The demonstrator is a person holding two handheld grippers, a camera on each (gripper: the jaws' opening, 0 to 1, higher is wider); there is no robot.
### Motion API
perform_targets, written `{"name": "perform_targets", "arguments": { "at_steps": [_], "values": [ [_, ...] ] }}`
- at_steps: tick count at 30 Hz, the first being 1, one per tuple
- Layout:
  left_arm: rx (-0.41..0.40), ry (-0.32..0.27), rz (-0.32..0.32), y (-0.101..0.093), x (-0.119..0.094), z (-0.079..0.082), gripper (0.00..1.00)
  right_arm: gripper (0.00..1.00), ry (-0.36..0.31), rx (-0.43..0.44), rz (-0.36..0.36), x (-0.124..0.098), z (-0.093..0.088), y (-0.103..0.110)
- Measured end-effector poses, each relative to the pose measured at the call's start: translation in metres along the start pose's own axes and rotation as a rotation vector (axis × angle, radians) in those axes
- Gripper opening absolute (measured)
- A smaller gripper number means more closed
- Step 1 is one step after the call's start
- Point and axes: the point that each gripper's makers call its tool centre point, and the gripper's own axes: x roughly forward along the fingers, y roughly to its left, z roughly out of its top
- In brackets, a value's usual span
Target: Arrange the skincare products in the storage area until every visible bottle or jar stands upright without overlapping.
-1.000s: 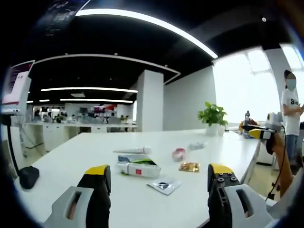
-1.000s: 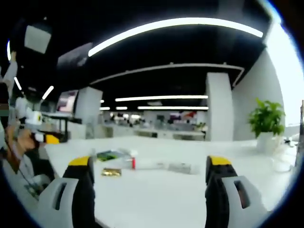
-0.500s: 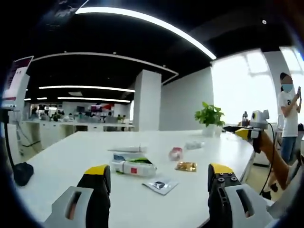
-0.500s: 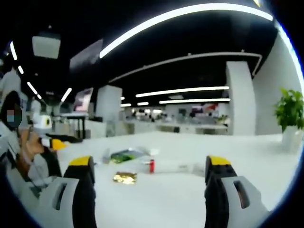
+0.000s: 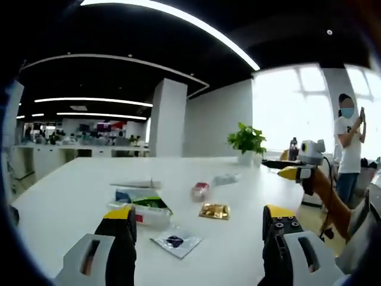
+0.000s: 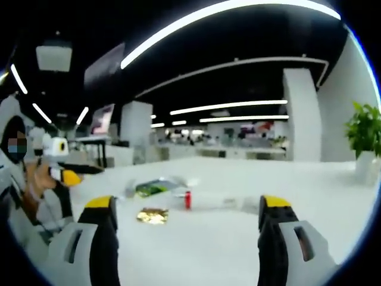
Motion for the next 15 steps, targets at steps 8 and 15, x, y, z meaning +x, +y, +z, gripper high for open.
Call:
{"name": "perform_targets", "arguments": {
  "at_steps": [8, 15],
  "values": [
    [0.040, 0.058, -0.082, -0.011, 0.050, 0.012, 0.91, 0.99, 0.014, -0.014, 0.011, 0.012, 0.002, -0.002],
    [0.143, 0.176, -0.085, -0.009, 0.094, 0.002, 0.90, 0.96, 0.004, -0.001, -0.004, 0.013, 0.001, -0.010]
  ]
}}
